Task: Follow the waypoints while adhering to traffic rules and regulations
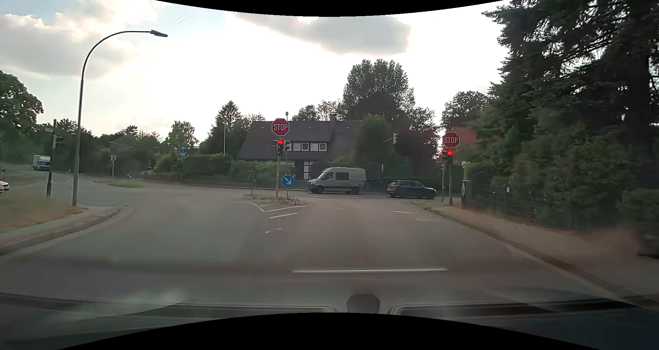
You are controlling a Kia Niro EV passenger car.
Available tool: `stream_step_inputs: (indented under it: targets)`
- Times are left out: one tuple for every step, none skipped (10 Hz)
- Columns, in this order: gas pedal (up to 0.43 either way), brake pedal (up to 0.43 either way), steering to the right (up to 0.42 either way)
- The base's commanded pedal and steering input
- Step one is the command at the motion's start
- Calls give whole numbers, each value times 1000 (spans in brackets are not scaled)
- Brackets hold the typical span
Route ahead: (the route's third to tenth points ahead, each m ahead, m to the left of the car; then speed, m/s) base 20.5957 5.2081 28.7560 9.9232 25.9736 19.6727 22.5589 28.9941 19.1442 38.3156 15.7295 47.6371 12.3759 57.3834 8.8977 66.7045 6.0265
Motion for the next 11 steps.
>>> stream_step_inputs:
  targets:
    - [0, 0, -10]
    - [0, 0, -7]
    - [0, 73, -6]
    - [0, 171, -6]
    - [0, 213, -6]
    - [0, 232, -6]
    - [0, 238, -6]
    - [0, 232, -7]
    - [0, 195, -6]
    - [0, 189, -6]
    - [0, 189, -6]
